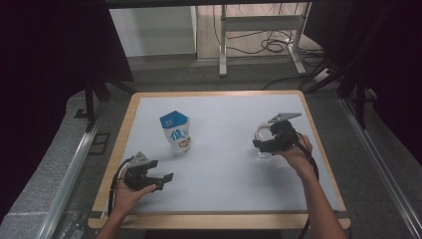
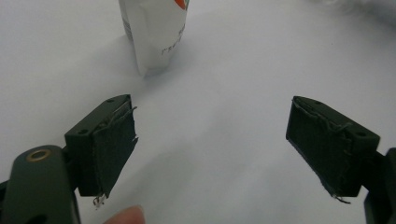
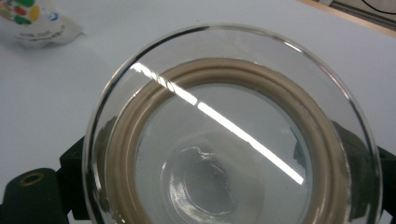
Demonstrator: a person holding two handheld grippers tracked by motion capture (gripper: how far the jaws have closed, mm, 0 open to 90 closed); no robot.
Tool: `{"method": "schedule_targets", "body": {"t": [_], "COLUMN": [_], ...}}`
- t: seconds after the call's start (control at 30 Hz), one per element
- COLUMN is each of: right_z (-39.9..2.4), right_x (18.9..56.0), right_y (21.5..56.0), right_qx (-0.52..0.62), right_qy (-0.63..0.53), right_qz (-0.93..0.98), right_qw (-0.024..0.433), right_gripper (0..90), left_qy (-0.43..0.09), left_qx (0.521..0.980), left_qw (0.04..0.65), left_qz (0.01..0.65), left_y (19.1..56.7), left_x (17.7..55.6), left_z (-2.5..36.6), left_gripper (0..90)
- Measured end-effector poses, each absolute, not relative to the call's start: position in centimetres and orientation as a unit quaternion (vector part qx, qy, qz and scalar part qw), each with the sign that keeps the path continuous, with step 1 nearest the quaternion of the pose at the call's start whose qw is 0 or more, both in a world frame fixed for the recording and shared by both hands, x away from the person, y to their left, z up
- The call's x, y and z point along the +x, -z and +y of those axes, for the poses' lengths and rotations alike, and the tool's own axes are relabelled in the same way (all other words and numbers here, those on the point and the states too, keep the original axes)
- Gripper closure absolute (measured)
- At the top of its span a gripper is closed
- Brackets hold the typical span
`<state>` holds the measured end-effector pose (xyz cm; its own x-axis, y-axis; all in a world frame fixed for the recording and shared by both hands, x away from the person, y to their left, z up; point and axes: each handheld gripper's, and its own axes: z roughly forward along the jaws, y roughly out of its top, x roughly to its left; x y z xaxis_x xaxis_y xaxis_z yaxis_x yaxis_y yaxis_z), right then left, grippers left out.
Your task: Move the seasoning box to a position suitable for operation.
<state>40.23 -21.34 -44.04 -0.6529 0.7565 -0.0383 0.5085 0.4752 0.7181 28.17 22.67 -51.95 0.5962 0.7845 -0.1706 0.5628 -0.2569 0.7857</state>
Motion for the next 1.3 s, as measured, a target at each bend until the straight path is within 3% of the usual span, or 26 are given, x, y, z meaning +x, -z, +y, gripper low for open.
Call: {"method": "schedule_targets", "body": {"t": [0.23,0.97,1.13,1.3], "right_z": [-21.2,-21.3,-21.2,-21.9], "right_x": [37.5,37.2,36.4,35.6], "right_y": [44.9,46.9,45.9,44.4], "right_qx": [0.35,0.3,0.309,0.324], "right_qy": [-0.352,-0.328,-0.356,-0.398], "right_qz": [0.854,0.888,0.871,0.843], "right_qw": [0.157,0.117,0.139,0.16], "right_gripper": [11.5,10.6,7.1,9.4], "left_qy": [-0.127,-0.125,-0.126,-0.129], "left_qx": [0.784,0.785,0.785,0.784], "left_qw": [0.43,0.428,0.429,0.43], "left_qz": [0.43,0.43,0.429,0.429], "left_y": [52.0,52.1,52.1,52.1], "left_x": [28.2,28.2,28.1,28.1], "left_z": [22.4,22.3,22.3,22.3], "left_gripper": [15.9,15.9,15.9,15.9]}}
